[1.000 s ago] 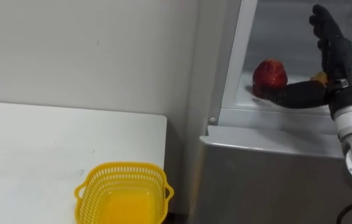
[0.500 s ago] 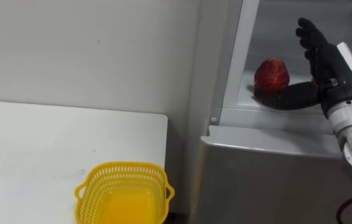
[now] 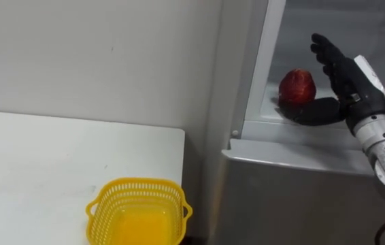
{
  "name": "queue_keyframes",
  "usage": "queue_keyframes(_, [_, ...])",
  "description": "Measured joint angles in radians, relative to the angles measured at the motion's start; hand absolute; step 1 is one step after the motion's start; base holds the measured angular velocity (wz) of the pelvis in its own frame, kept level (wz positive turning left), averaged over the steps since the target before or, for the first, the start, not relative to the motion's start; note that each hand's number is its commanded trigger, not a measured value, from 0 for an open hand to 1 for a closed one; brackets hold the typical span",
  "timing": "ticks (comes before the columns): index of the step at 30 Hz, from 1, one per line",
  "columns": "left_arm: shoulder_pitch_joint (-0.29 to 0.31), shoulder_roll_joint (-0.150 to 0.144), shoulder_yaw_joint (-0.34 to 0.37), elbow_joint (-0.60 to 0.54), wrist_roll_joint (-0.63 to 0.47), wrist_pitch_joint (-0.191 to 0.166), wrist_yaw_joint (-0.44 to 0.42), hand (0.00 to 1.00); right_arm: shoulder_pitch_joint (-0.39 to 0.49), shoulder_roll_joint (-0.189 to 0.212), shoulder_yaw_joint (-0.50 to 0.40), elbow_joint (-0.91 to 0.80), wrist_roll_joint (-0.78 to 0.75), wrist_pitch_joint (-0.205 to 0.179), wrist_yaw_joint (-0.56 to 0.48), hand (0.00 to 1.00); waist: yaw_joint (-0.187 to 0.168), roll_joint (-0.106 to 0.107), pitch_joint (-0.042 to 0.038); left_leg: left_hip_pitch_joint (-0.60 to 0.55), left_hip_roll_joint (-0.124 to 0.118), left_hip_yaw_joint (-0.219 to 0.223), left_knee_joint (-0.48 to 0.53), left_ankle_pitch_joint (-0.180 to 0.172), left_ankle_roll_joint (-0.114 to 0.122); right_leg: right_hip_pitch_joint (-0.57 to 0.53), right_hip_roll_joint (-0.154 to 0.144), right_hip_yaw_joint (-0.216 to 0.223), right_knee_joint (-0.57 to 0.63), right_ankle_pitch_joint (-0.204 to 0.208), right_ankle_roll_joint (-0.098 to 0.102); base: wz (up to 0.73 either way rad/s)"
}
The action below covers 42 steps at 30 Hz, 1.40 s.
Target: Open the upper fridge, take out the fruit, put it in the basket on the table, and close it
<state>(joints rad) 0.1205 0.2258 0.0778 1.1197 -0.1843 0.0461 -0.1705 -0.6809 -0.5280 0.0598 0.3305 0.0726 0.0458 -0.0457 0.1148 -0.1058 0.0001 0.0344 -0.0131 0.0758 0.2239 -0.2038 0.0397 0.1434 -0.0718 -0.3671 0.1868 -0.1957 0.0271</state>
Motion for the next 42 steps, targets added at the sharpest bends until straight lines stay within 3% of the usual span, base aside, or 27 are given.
queue_keyframes(17, [0.005,0.008,0.009,-0.027,0.001,0.038,0.005,0.00,-0.012,-0.019,0.000,0.131,0.086,0.021,0.172,0.00,0.002,-0.005,-0.0008,0.012,0.000,0.001,0.008,0.001,0.001,0.019,-0.002,-0.018,-0.001,0.001,-0.001,0.00])
queue_keyframes(23, [0.002,0.013,0.009,-0.029,0.000,0.066,0.002,0.00,-0.071,-0.021,-0.001,0.214,0.174,0.043,0.224,0.00,-0.002,-0.002,-0.0003,0.009,0.000,0.000,0.011,0.001,0.001,0.019,-0.002,-0.020,0.000,0.003,-0.004,0.00])
queue_keyframes(30, [-0.001,0.023,0.008,-0.029,0.000,0.086,0.003,0.00,-0.084,-0.023,-0.001,0.252,0.175,0.055,0.264,0.00,-0.002,-0.014,-0.0114,0.009,0.000,-0.001,0.014,0.002,0.001,0.021,-0.001,-0.021,0.000,0.003,-0.004,0.00])
queue_keyframes(31, [-0.001,0.023,0.008,-0.029,0.000,0.086,0.003,0.00,-0.085,-0.025,-0.001,0.256,0.175,0.056,0.268,0.11,-0.002,-0.014,-0.0114,0.010,0.000,-0.002,0.014,0.002,0.001,0.021,-0.002,-0.021,-0.001,0.003,-0.004,0.00])
queue_keyframes(32, [-0.001,0.024,0.008,-0.029,0.000,0.086,0.003,0.00,-0.085,-0.025,-0.001,0.256,0.175,0.056,0.268,0.47,-0.001,-0.014,-0.0114,0.010,0.000,-0.002,0.014,0.002,0.001,0.022,-0.002,-0.021,-0.001,0.003,-0.004,0.00])
queue_keyframes(33, [-0.001,0.024,0.007,-0.029,0.000,0.087,0.003,0.00,-0.085,-0.025,-0.001,0.258,0.175,0.057,0.268,0.57,-0.001,-0.013,-0.0112,0.011,0.000,-0.002,0.014,0.002,0.001,0.022,-0.001,-0.021,-0.001,0.003,-0.004,0.00])
queue_keyframes(34, [-0.002,0.024,0.005,-0.029,0.000,0.087,0.004,0.00,-0.085,-0.025,-0.001,0.259,0.175,0.057,0.268,0.79,-0.001,-0.013,-0.0107,0.011,0.000,-0.003,0.015,0.002,0.001,0.023,-0.001,-0.020,-0.001,0.003,-0.004,0.00])
queue_keyframes(35, [-0.002,0.024,0.004,-0.029,0.000,0.087,0.004,0.00,-0.085,-0.025,-0.001,0.259,0.175,0.057,0.268,0.93,-0.001,-0.012,-0.0105,0.011,0.000,-0.003,0.015,0.002,0.001,0.024,-0.001,-0.021,-0.001,0.003,-0.004,0.00])
queue_keyframes(36, [-0.003,0.024,0.002,-0.029,0.000,0.087,0.004,0.00,-0.085,-0.025,-0.001,0.259,0.175,0.057,0.268,1.00,0.000,-0.011,-0.0100,0.011,0.000,-0.003,0.015,0.002,0.001,0.024,-0.001,-0.021,-0.001,0.003,-0.004,0.00])
queue_keyframes(42, [-0.005,0.024,-0.003,-0.029,0.000,0.090,0.004,0.00,-0.089,-0.025,-0.018,0.260,0.187,0.056,0.247,1.00,0.000,-0.006,-0.0065,0.011,0.000,-0.005,0.015,0.001,0.001,0.024,-0.001,-0.020,-0.001,0.003,-0.004,0.00])
